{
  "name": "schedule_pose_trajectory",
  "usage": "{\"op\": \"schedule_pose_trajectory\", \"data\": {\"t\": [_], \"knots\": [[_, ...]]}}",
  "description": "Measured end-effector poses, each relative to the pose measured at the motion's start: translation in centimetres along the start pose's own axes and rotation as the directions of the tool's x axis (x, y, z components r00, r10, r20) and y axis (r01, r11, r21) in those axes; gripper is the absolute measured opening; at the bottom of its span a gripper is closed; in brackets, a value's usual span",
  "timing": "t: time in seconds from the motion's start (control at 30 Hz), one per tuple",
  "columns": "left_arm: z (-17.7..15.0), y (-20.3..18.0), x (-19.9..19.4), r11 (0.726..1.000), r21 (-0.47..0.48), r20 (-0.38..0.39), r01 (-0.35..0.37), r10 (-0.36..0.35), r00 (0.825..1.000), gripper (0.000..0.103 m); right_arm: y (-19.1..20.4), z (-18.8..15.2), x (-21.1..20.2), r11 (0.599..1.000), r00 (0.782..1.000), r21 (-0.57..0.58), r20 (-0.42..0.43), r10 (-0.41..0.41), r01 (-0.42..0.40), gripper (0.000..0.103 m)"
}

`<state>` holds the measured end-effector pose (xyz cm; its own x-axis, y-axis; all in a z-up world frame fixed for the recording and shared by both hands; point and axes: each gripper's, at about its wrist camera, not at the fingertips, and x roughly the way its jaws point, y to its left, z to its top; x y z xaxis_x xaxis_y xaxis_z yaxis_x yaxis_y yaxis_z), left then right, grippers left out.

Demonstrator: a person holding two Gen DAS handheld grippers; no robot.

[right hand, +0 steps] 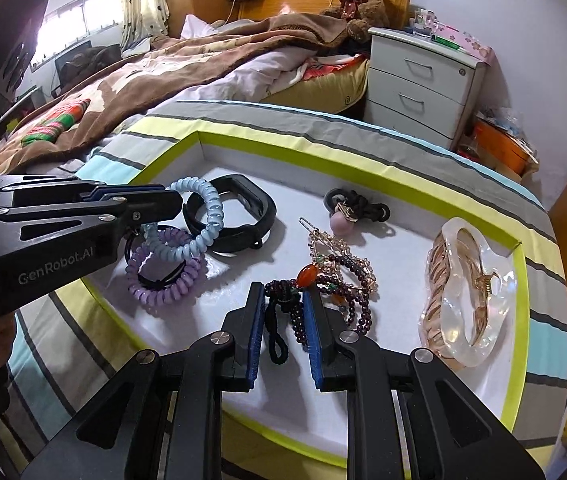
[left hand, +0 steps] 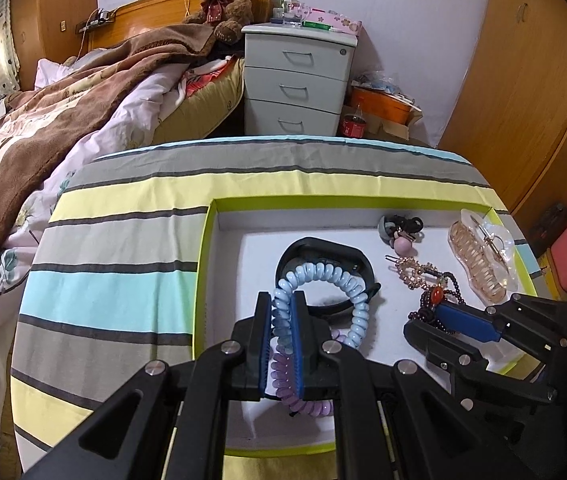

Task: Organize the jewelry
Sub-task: 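Carry the blue coil and beaded bracelet into the green box with both grippers, then open both grippers to release the coil and bracelet inside the box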

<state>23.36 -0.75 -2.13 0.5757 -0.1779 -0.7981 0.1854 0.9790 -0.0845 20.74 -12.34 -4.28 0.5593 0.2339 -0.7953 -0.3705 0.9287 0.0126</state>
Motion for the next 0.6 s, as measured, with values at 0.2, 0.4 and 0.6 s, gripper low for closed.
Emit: {"op": "schedule_pose_trajectory", "data": {"t": [0.2,0.4,0.6], "knots": [[0.08,0.22,0.39,1.0,-0.009,-0.009,0.003,-0.003,1.0,0.01,0.0,0.04,0.2,1.0,1.0,0.0,-0.002,-0.013,0.013,0.02],[0.07,0.3,0.51,1.0,-0.015,-0.013,0.004,-0.004,1.0,0.01,-0.04,-0.03,0.24,1.0,1.0,0.0,-0.002,-0.014,0.014,0.02],[0.12,0.41,0.56,1.0,-0.019,-0.018,0.005,-0.005,1.0,0.011,-0.08,-0.02,0.31,1.0,1.0,0.003,0.001,-0.008,0.008,0.026]]}}
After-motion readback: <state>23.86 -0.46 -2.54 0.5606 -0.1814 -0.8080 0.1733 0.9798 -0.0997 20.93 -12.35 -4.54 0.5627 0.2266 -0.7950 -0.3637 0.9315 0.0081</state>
